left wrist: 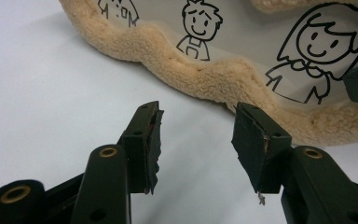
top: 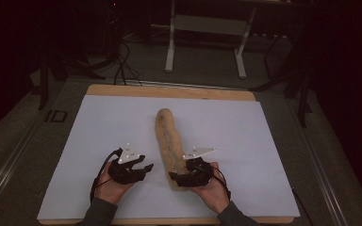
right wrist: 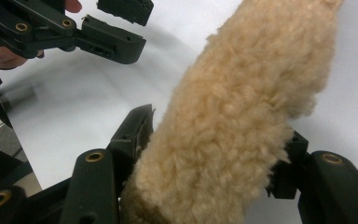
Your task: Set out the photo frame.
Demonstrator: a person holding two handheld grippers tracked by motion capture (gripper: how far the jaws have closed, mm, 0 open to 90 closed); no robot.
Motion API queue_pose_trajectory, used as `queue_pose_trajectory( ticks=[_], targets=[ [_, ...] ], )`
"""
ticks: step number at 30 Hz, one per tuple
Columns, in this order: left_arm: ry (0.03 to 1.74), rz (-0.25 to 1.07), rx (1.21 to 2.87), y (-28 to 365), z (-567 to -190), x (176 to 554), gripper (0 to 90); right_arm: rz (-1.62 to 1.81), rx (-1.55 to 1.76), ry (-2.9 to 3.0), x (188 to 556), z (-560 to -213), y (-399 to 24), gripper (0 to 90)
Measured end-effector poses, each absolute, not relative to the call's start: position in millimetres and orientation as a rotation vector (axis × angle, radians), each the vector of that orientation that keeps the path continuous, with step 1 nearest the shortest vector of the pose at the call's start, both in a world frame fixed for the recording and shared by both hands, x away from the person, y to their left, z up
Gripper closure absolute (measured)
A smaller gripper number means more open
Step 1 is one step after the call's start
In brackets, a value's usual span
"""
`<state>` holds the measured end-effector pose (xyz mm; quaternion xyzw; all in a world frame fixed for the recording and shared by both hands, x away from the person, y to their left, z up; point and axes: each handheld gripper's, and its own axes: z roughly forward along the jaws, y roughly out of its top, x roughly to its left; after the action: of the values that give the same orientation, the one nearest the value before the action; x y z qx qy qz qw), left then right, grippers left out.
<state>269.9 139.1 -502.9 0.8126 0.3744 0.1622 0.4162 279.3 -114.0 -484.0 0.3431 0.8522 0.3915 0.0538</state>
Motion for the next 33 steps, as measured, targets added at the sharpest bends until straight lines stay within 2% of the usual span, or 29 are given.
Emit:
queue_pose_trajectory(
  ticks=[22,33],
  targets=[
    [0.960,0.424,2.021,148.3,-500.6,271.4,52.3,1.155,1.000,2.594,278.2,-482.1,-117.9,46.8],
    [0.977,0.437,2.014,152.6,-500.0,272.3,52.5,1.132,0.956,2.586,279.0,-480.4,-124.5,52.7]
  ],
)
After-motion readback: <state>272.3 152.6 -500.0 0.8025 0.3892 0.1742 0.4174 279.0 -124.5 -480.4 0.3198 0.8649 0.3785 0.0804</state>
